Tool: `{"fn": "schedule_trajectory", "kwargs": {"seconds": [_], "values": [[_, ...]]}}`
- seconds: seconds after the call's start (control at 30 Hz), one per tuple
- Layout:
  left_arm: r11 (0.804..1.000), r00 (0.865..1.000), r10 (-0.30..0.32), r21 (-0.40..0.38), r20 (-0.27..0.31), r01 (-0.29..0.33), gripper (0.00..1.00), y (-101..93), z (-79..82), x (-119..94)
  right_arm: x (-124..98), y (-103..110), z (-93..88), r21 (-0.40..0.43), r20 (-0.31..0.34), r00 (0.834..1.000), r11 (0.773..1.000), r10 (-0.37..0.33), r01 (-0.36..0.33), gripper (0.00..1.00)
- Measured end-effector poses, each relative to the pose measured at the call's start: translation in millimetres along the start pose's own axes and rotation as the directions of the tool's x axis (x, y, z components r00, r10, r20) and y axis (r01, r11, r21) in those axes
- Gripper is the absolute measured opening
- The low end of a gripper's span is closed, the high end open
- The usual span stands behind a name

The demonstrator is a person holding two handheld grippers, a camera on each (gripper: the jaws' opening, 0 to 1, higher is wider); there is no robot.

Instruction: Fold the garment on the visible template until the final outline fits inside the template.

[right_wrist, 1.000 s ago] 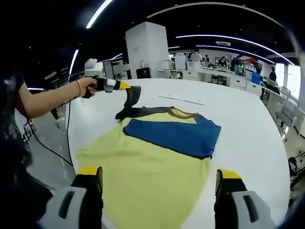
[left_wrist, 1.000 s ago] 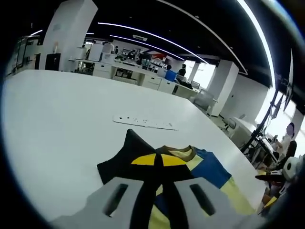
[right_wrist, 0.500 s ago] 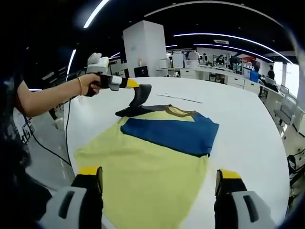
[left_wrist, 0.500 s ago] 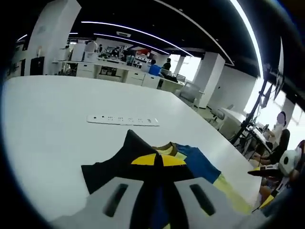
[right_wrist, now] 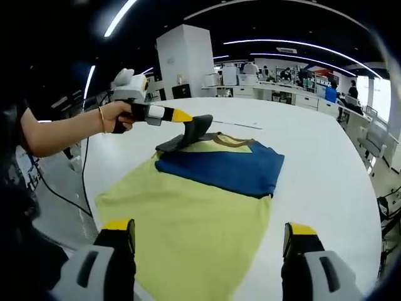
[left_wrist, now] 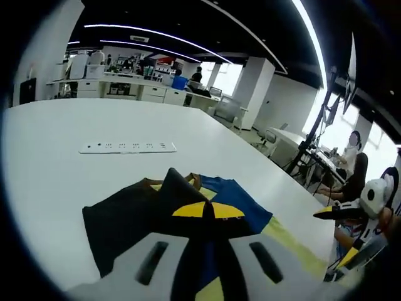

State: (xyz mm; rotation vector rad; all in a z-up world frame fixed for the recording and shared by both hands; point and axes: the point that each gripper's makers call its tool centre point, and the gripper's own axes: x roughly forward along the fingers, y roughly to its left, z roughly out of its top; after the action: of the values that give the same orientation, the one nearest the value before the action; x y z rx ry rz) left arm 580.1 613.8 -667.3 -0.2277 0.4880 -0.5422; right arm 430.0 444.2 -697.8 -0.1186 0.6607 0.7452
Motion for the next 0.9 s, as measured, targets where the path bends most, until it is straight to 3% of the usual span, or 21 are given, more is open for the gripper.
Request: {"fn": "schedule_trajectory", "kwargs": {"seconds": [0.5,0.9], "values": [[0.995,0.994,-0.096,0.016,-0.048,0.096,0.00,-37.6,-32.0,9.0,-0.8,-9.2,0.1,0.014,0.005,1.000,1.000,-0.023,0.023,0.98],[0.991,0.987,-0.123,0.033,-0.103,0.127,0.00,-51.9,-58.0,7.2,-1.8,-8.7,-6.7,0.029,-0.006,1.000,0.999,-0.023,0.024,0.98]]}}
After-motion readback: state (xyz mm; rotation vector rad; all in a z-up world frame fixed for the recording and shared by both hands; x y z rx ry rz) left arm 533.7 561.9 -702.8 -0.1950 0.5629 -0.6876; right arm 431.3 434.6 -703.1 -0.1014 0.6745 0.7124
